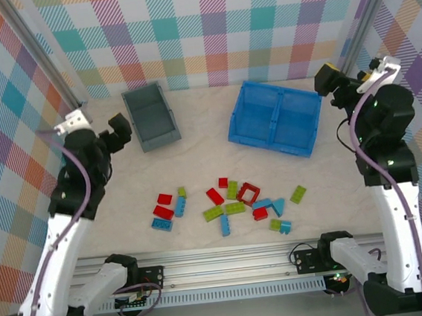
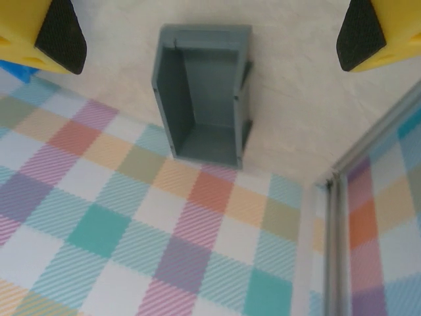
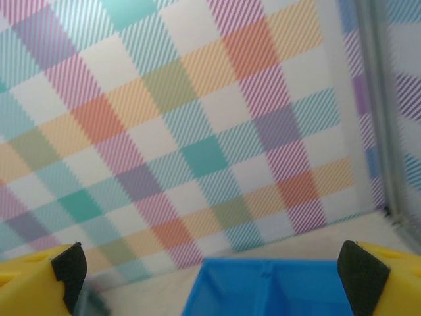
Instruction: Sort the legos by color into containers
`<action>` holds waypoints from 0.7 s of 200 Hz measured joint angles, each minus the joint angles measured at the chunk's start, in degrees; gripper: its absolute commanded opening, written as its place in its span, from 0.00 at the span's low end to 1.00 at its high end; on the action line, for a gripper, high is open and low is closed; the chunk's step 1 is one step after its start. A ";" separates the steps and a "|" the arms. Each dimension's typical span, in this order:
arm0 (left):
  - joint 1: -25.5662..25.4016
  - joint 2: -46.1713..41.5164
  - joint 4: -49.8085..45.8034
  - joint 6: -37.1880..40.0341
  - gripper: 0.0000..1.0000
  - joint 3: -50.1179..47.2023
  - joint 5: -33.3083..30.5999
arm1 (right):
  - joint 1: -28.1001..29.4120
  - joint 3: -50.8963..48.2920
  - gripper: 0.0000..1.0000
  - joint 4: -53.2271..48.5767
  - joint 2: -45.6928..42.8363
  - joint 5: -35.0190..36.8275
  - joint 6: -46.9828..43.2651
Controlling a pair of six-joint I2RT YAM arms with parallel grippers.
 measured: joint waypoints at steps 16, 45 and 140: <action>2.99 9.66 -8.55 -2.43 1.00 8.11 3.82 | 0.00 3.67 1.00 -8.31 4.52 -4.98 2.32; 6.95 26.23 -16.39 -3.15 1.00 16.87 7.26 | 0.72 5.27 0.91 -17.42 15.61 -10.40 4.46; 11.47 49.05 -22.12 0.61 0.99 30.80 12.15 | 2.84 19.37 0.75 -26.12 49.46 -11.17 5.31</action>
